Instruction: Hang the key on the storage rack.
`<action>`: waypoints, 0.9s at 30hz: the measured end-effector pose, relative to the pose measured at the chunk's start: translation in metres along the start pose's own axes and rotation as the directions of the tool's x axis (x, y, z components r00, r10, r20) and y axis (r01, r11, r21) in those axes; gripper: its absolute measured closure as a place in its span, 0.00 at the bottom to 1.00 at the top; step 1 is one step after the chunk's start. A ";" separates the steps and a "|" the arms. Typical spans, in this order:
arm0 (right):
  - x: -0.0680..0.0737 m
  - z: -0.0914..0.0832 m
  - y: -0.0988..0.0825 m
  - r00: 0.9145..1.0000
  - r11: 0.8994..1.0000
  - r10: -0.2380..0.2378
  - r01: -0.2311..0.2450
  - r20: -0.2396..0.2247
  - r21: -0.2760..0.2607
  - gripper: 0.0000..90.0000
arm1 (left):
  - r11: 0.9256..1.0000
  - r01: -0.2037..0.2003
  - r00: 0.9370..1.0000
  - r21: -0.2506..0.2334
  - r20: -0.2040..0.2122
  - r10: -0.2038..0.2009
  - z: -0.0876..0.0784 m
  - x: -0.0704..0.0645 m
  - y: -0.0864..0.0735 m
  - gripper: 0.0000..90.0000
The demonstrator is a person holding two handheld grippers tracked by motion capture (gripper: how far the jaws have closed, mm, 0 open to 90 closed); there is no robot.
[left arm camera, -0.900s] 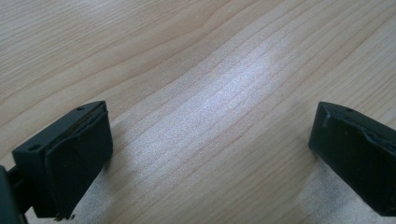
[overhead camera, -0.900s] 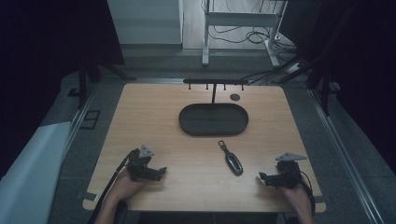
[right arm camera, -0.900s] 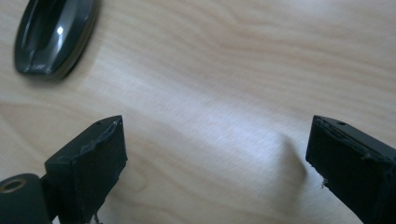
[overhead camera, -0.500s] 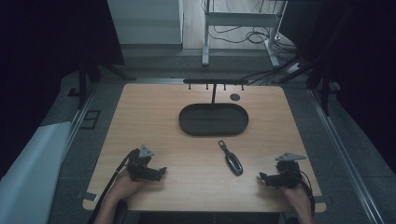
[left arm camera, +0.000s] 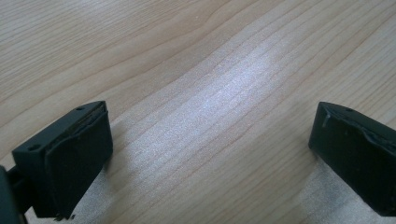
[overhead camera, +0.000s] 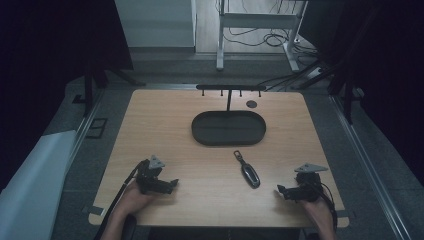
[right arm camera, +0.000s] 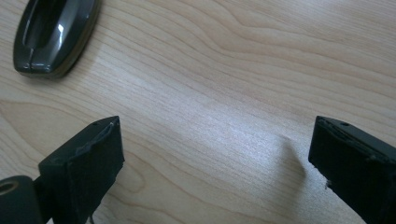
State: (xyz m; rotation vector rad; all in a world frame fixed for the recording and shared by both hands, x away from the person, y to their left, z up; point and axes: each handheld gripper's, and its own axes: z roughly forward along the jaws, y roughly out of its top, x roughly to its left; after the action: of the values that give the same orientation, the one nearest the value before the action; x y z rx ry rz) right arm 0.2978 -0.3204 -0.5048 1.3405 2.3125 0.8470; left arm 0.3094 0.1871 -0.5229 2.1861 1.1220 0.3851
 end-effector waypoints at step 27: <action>0.012 0.002 0.026 0.997 0.999 0.006 -0.002 -0.078 0.051 0.04 | 1.000 0.000 1.000 0.000 0.000 0.000 0.000 0.000 0.000 0.00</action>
State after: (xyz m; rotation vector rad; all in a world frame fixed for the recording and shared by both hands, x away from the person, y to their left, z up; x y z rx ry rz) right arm 0.3100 -0.2991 -0.4891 1.3558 2.4073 0.8622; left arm 0.3094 0.1872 -0.5230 2.1860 1.1213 0.3854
